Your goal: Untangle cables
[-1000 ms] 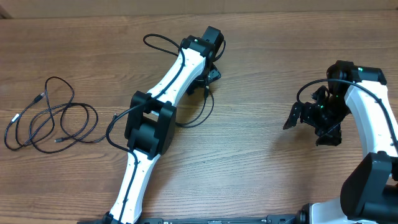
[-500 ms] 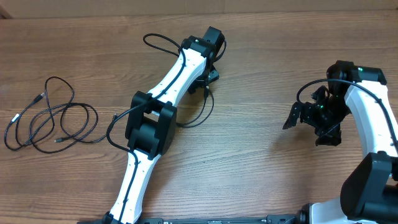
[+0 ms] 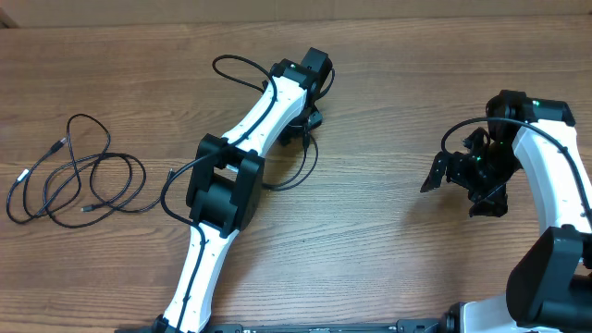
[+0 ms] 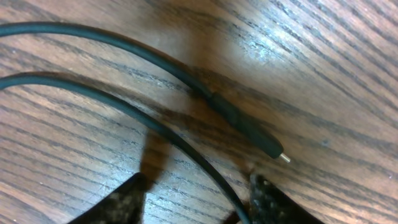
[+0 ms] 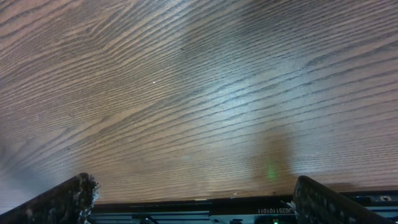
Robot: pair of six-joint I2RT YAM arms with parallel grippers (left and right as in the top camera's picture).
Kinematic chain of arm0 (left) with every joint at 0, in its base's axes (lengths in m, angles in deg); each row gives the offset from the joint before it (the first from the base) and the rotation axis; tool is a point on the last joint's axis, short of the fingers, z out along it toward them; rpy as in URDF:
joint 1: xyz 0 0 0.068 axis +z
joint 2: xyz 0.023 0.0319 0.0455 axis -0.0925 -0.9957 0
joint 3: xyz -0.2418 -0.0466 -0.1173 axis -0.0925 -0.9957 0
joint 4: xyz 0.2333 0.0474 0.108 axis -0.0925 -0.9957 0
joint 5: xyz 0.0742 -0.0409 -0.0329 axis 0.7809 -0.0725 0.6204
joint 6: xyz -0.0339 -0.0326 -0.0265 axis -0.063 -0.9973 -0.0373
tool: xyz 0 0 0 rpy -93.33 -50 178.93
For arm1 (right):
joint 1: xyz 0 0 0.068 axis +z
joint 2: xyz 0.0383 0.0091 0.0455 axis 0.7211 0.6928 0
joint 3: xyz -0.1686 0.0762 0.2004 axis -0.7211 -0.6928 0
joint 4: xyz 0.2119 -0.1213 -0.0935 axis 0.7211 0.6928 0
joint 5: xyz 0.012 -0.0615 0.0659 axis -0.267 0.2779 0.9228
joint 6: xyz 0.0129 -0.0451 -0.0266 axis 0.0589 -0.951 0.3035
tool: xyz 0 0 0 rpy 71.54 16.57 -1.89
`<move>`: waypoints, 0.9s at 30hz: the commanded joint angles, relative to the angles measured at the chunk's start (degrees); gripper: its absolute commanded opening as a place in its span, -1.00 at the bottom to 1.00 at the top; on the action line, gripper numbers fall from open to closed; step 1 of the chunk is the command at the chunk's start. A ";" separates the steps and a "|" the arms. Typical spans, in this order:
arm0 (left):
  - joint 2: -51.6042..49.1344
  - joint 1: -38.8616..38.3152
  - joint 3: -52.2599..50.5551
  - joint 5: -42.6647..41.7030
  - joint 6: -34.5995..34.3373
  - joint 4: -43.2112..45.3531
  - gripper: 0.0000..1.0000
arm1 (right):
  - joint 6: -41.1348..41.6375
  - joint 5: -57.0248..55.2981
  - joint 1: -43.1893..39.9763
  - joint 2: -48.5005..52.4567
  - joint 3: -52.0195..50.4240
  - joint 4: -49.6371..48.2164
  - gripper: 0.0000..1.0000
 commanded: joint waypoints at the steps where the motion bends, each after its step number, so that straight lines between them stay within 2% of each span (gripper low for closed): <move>1: -1.38 -0.26 -1.07 1.09 -0.79 -0.48 -0.23 | -0.15 0.37 -0.20 -0.79 0.85 -0.04 1.00; 4: -1.38 -0.26 -1.05 0.72 -0.76 -0.50 -0.49 | -0.15 0.35 -0.20 -0.79 0.85 -0.04 1.00; 8: -1.22 0.22 -0.57 -0.42 -0.72 -1.03 -0.67 | -0.15 0.37 -0.20 -0.79 0.85 -0.04 1.00; 11: -0.74 1.05 0.31 -1.11 -0.74 -1.99 -0.92 | -0.15 0.35 -0.20 -0.79 0.85 -0.04 1.00; 17: 1.31 3.89 5.77 -0.46 -0.74 -7.45 -0.92 | -0.15 0.35 -0.20 -0.79 0.85 -0.04 1.00; 27: 14.36 11.52 13.84 17.57 -1.29 -28.35 -0.92 | -0.15 0.35 -0.20 -0.79 0.85 -0.02 1.00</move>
